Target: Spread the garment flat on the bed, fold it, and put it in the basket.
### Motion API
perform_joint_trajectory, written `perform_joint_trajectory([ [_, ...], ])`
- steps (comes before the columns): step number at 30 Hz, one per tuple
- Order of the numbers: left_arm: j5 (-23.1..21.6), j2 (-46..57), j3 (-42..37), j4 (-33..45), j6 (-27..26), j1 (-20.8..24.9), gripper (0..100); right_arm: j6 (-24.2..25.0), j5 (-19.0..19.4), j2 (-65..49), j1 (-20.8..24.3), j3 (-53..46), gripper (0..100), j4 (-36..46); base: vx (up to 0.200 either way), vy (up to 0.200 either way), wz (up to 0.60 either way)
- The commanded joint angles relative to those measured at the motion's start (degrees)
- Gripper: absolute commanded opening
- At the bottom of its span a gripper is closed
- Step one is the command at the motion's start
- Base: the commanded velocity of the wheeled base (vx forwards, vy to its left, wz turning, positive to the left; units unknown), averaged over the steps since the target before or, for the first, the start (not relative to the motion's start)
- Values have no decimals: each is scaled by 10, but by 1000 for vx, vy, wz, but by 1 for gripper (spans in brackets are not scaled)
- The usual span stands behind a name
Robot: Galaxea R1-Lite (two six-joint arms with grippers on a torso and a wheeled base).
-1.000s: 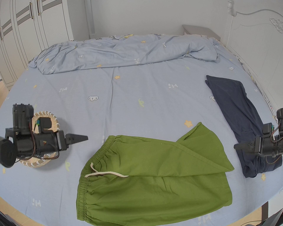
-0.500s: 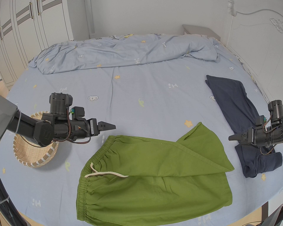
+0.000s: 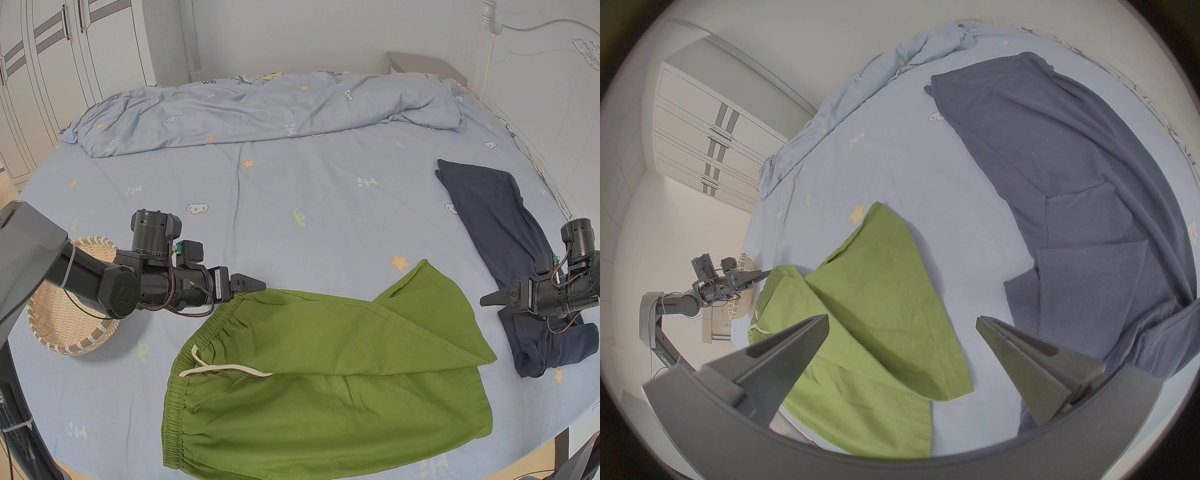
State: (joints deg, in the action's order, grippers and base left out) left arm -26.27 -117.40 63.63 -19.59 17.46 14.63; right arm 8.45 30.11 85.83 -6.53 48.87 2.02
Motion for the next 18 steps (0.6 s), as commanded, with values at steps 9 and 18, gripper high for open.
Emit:
perform_joint_trajectory([
  [9,0,-18,2,0,-1,1,100,0,0,2,0,-2,100,0,0,0,0],
  [18,0,-19,-14,0,-4,1,0,-6,-1,5,-1,-2,100,0,0,0,0],
])
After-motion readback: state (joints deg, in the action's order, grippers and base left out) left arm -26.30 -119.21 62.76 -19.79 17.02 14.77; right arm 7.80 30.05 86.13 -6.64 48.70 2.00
